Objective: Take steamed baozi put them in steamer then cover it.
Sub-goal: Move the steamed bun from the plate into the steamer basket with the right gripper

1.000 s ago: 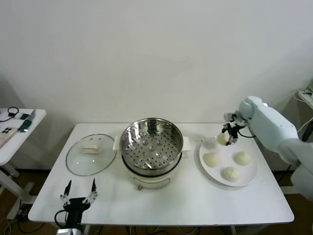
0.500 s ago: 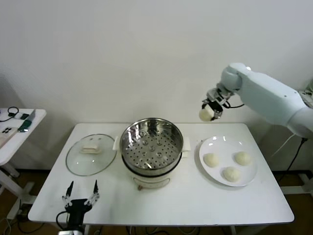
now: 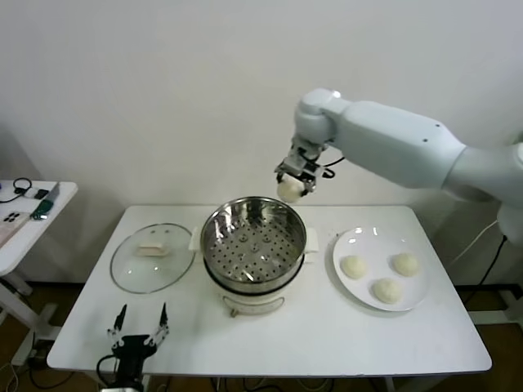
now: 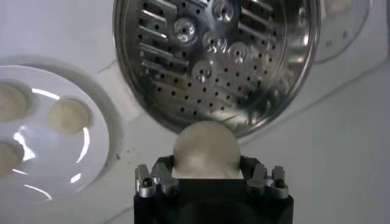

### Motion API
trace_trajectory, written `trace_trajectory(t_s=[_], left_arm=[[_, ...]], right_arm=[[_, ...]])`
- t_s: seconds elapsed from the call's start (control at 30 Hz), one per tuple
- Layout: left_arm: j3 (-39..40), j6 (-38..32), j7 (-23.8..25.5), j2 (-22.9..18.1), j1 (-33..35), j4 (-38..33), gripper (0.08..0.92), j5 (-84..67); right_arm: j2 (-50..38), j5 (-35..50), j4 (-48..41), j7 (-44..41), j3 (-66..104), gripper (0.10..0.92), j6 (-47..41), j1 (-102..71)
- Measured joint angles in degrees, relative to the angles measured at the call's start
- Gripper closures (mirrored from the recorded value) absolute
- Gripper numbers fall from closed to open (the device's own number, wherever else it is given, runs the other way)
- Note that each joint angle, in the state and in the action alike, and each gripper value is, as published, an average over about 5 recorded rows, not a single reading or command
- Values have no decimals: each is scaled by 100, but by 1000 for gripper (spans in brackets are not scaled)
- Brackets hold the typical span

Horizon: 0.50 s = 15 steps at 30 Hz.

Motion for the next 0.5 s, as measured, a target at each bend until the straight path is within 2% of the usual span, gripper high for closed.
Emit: trace_trajectory(t_s=[0.5], left_arm=[[-97,9,-7,43,31,-94,177,-54]], right_arm=[[921,-973,-815,195,71,319,525,-879]])
